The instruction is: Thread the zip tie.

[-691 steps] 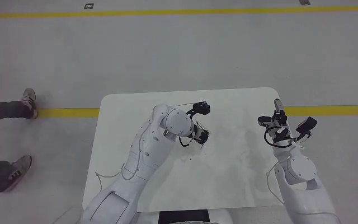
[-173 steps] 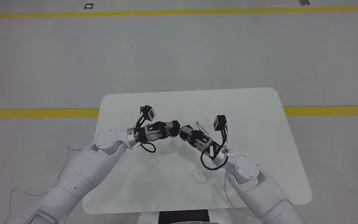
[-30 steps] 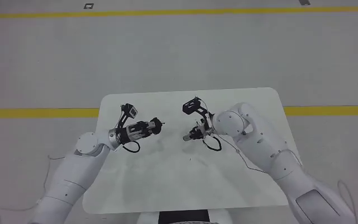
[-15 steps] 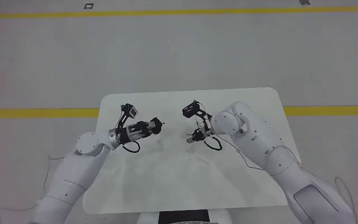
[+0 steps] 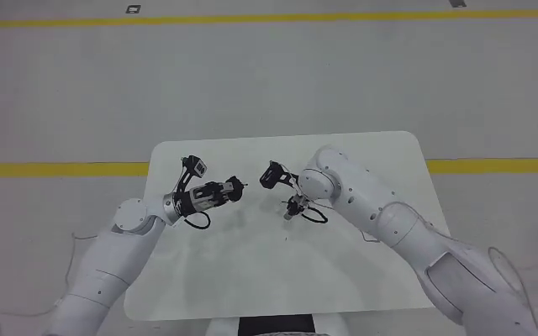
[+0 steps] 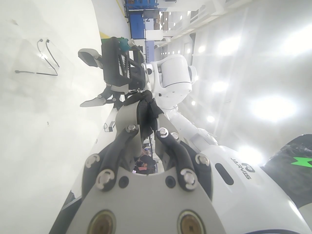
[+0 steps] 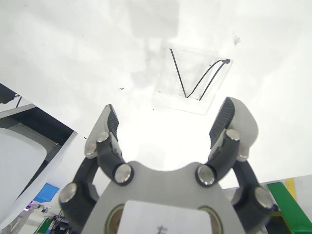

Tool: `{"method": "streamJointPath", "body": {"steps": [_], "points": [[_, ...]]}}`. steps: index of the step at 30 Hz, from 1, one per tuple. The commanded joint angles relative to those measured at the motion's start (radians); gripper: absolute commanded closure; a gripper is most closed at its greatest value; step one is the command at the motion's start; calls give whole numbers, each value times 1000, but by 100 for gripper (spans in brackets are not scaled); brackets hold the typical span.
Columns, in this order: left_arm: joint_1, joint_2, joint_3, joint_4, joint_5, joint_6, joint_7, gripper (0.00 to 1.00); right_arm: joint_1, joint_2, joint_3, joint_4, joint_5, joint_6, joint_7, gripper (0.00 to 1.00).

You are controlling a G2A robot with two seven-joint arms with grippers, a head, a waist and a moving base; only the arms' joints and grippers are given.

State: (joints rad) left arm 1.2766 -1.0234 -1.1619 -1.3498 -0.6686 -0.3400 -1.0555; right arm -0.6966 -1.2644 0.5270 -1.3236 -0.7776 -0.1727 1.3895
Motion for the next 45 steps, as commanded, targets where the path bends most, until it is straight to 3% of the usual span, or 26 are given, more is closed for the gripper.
{"method": "streamJointPath", "body": {"steps": [1, 4, 10, 18, 26, 28, 30, 31, 34, 45], "points": [[0, 0, 0, 0, 0, 0, 0, 100, 0, 0, 0, 0, 0, 0, 0, 0], [0, 0, 0, 0, 0, 0, 0, 100, -10, 1, 2, 1, -1, -6, -27, 0], [0, 0, 0, 0, 0, 0, 0, 100, -23, 2, 2, 6, -14, -67, -48, 0], [0, 0, 0, 0, 0, 0, 0, 100, -32, 3, 5, 2, -14, -72, -74, 0], [0, 0, 0, 0, 0, 0, 0, 100, -44, 14, 13, -52, -114, -89, -70, 0], [0, 0, 0, 0, 0, 0, 0, 100, -45, 16, 16, -64, -128, -86, -61, 53], [0, 0, 0, 0, 0, 0, 0, 100, -47, 18, 21, -71, -141, -83, -49, 59], [0, 0, 0, 0, 0, 0, 0, 100, -48, 18, 22, -74, -146, -82, -45, 71], [0, 0, 0, 0, 0, 0, 0, 100, -48, 18, 25, -76, -161, -80, -37, 77], [0, 0, 0, 0, 0, 0, 0, 100, -35, -9, 5, 36, -165, -94, -78, 75]]}}
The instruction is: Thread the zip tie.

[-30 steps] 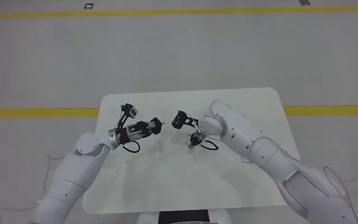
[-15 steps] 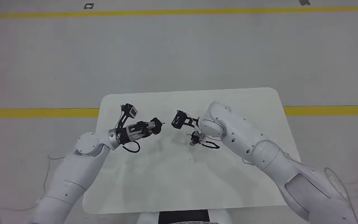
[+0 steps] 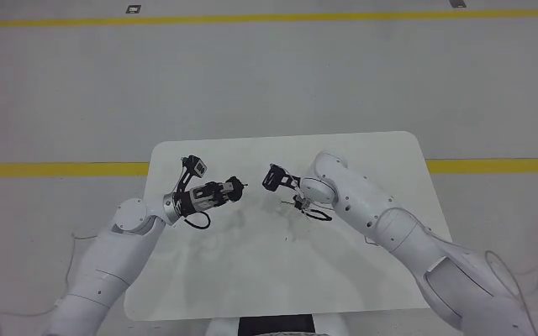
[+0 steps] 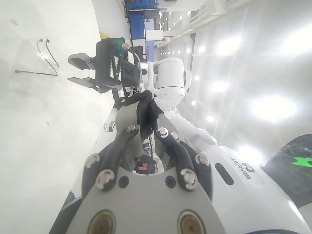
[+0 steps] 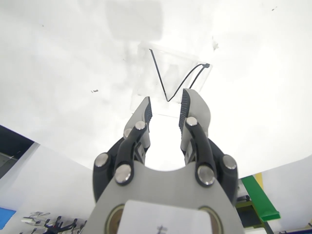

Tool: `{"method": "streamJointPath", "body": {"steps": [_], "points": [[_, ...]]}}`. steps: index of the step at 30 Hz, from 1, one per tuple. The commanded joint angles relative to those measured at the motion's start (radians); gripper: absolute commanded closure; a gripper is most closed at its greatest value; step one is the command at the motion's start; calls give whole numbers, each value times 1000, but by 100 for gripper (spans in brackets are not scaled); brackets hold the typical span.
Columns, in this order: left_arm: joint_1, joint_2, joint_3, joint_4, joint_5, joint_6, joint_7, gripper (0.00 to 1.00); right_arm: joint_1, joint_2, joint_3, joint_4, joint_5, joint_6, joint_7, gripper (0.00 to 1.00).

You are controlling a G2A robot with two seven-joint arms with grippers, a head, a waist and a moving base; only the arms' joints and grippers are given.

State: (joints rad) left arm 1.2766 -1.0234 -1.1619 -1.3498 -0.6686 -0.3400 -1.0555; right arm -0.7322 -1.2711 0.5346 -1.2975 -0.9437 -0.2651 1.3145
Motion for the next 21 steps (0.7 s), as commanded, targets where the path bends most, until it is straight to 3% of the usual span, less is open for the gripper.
{"method": "streamJointPath", "body": {"steps": [1, 21], "points": [[0, 0, 0, 0, 0, 0, 0, 100, 2, -7, -7, 24, 4, -4, -11, 74], [0, 0, 0, 0, 0, 0, 0, 100, 39, -87, -74, 206, 13, -21, -60, 75]]}}
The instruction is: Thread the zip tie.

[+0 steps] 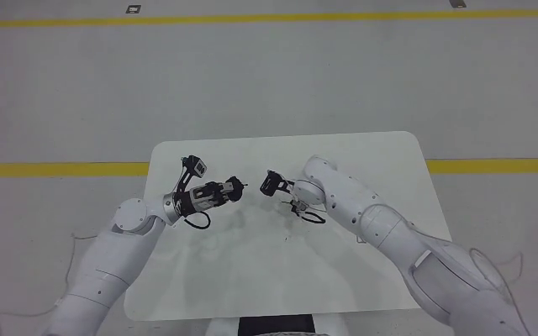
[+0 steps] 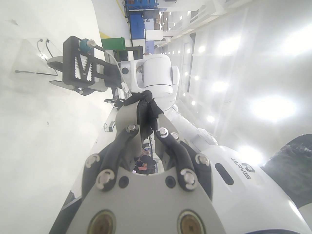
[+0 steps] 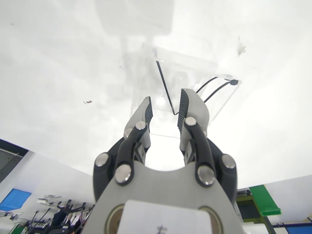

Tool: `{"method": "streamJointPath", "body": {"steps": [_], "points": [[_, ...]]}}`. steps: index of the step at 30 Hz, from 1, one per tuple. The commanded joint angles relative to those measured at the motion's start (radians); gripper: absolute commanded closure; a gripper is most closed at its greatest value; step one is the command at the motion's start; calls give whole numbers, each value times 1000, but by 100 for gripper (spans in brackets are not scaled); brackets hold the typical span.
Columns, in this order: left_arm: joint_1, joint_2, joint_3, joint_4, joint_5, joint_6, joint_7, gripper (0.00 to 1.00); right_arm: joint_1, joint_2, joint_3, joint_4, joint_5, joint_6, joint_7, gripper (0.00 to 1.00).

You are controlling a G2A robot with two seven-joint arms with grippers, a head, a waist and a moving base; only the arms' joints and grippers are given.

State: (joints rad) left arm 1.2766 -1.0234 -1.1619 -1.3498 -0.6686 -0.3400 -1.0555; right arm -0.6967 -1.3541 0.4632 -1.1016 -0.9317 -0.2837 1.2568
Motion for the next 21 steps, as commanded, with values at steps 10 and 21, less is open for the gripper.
{"method": "streamJointPath", "body": {"steps": [10, 21], "points": [[0, 0, 0, 0, 0, 0, 0, 100, 25, -43, -21, 94, 8, -17, -30, 79], [0, 0, 0, 0, 0, 0, 0, 100, 40, -77, -31, 165, 12, -24, -37, 90]]}}
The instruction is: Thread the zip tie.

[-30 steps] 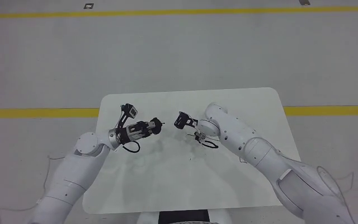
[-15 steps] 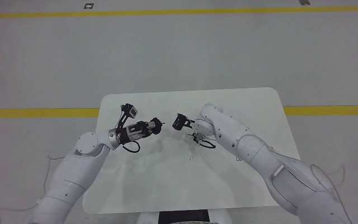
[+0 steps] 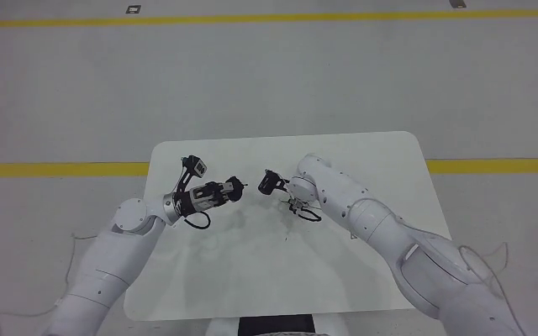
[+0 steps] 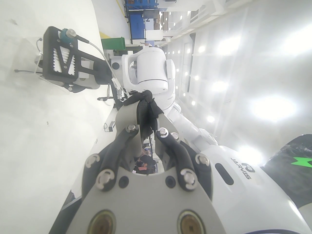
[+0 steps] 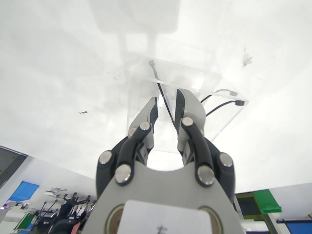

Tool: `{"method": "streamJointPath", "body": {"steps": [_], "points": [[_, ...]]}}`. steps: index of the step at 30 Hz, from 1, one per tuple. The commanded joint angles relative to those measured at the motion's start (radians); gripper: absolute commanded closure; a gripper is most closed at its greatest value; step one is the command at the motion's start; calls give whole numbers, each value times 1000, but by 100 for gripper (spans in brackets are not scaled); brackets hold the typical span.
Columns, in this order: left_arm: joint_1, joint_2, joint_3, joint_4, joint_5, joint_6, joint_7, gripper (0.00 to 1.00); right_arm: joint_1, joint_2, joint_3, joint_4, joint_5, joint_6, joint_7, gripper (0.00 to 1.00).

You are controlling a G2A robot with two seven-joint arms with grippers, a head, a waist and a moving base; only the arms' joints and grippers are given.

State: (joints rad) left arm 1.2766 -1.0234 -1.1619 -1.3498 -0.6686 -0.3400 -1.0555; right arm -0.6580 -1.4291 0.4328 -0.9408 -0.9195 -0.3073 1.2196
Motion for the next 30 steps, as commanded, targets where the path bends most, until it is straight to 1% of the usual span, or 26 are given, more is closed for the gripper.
{"method": "streamJointPath", "body": {"steps": [1, 2, 9, 12, 16, 19, 23, 27, 30], "points": [[0, 0, 0, 0, 0, 0, 0, 100, 2, -4, 0, 8, 0, -1, 0, 96], [0, 0, 0, 0, 0, 0, 0, 100, 2, -6, 0, 12, -1, 0, -1, 100], [0, 0, 0, 0, 0, 0, 0, 100, 3, -13, 8, 6, -14, 16, 10, 100], [0, 0, 0, 0, 0, 0, 0, 100, -1, -8, 20, -19, -23, 29, 20, 100], [0, 0, 0, 0, 0, 0, 0, 100, -12, 7, 48, -72, -41, 47, 45, 100], [0, 0, 0, 0, 0, 0, 0, 100, -28, 27, 77, -132, -65, 65, 72, 100], [0, 0, 0, 0, 0, 0, 0, 100, -62, 58, 122, -233, -105, 86, 116, 100], [0, 0, 0, 0, 0, 0, 0, 100, -113, 93, 179, -344, -143, 98, 150, 100], [0, 0, 0, 0, 0, 0, 0, 100, -154, 116, 229, -415, -159, 98, 152, 100]]}}
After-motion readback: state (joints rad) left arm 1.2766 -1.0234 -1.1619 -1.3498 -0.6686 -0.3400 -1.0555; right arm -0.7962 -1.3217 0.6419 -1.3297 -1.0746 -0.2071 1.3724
